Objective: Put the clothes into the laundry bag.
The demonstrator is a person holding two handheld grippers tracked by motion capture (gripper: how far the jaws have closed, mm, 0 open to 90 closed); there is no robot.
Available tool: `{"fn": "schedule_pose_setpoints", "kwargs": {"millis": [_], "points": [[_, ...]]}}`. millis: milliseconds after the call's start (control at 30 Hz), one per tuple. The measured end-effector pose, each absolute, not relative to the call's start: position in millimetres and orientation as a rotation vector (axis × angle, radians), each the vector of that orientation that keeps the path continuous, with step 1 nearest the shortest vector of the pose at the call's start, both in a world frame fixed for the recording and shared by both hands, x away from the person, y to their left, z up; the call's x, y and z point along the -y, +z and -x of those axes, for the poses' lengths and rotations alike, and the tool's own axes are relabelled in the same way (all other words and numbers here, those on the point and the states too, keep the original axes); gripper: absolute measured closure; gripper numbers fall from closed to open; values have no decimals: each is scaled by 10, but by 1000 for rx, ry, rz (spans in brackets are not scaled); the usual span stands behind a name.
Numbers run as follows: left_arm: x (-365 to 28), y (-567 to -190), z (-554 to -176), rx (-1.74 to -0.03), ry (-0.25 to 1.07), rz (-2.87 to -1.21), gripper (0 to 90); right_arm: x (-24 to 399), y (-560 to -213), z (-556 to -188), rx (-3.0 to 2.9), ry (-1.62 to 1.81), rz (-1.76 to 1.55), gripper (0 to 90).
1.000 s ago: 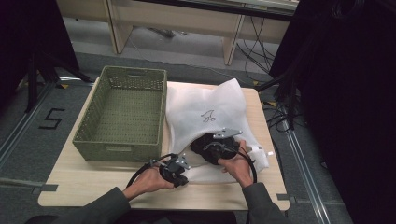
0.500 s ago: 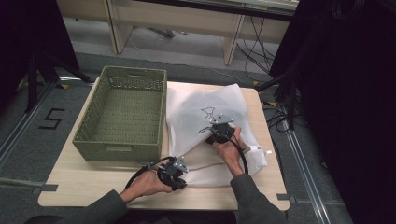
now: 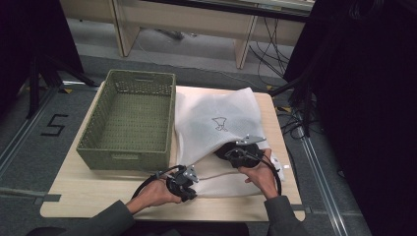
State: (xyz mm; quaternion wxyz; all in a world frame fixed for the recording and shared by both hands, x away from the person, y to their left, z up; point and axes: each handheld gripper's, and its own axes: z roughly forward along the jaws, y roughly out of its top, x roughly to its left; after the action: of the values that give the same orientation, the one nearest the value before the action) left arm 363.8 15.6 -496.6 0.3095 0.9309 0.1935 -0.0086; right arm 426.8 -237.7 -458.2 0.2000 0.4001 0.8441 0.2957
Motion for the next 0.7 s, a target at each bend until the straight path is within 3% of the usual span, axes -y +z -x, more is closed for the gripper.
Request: {"fn": "schedule_pose_setpoints", "kwargs": {"millis": [133,300,367,700], "points": [[-154,-4964,-3640,-512,-23,-2461,820,2320,-4765,-4342,-2386,822,-1152,469],[-150,-4961,-3641,-506,-15,-2468,831,2118,-4963,-4563,-2414,715,-1042,788],[-148,-4959,-3642,-504,-13,-2471,835,2072,-5004,-4666,-2366,719,-1041,859],[-153,-4965,-3648,-502,-22,-2464,842,2134,-4946,-5068,-2170,852,-1143,874]]}}
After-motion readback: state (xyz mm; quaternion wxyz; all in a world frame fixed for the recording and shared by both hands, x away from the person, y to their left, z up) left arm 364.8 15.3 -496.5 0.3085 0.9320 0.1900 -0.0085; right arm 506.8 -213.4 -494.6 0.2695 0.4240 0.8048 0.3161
